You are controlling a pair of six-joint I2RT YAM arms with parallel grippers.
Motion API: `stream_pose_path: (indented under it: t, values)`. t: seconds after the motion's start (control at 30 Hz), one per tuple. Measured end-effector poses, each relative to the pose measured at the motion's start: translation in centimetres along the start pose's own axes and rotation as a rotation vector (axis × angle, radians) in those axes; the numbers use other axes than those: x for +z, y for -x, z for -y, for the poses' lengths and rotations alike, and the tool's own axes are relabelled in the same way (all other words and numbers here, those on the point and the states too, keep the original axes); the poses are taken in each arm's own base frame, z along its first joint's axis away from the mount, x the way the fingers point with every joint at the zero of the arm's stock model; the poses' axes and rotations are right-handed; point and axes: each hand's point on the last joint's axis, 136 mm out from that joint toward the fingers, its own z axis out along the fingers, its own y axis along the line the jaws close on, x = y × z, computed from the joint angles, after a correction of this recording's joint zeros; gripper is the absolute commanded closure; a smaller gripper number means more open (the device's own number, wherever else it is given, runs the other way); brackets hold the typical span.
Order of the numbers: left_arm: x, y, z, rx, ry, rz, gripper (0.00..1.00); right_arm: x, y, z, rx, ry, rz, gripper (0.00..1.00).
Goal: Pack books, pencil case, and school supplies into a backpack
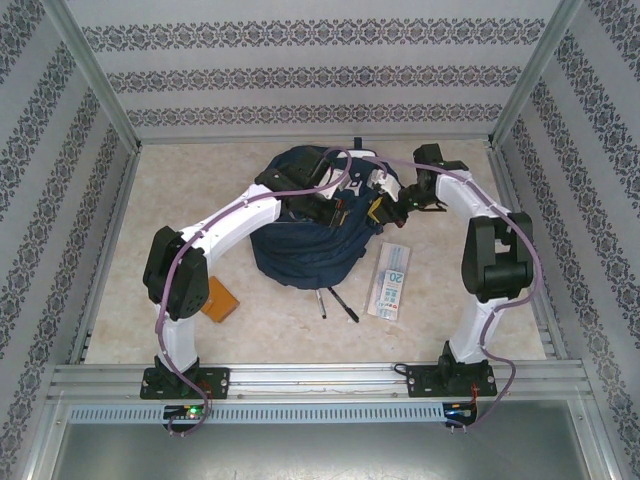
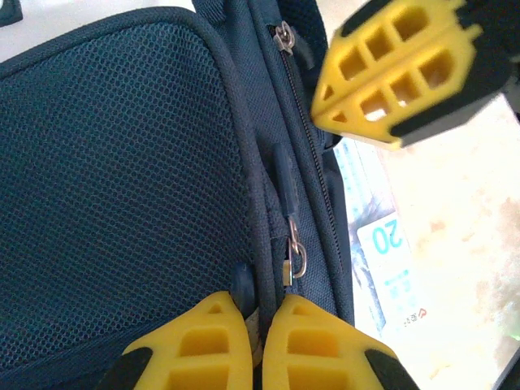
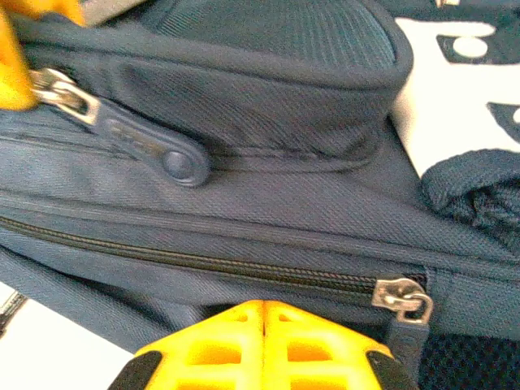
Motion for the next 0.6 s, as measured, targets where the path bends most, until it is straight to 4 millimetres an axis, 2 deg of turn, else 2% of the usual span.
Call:
stream_pose_path:
  t: [0.17, 0.3, 0.43, 0.6]
  values:
    - [0.1, 0.9, 0.0, -0.020, -0.002, 0.039, 1.00, -0.1, 0.8, -3.3, -0.035, 0.031, 0.017, 1.00]
    - [0.2, 1.4, 0.0, -0.039, -0.005, 0.062, 1.00, 1.1, 1.0, -5.7, -0.061, 0.080, 0.006, 1.00]
    - [0.5, 2.0, 0.0, -0.057, -0.007, 0.068, 1.00, 2.2, 1.0, -7.5, -0.062, 0.119, 0.000, 1.00]
    - [1.4, 2.8, 0.0, -0.073, -0.015, 0.088, 1.00, 2.0, 1.4, -9.7, -0.061, 0.131, 0.036, 1.00]
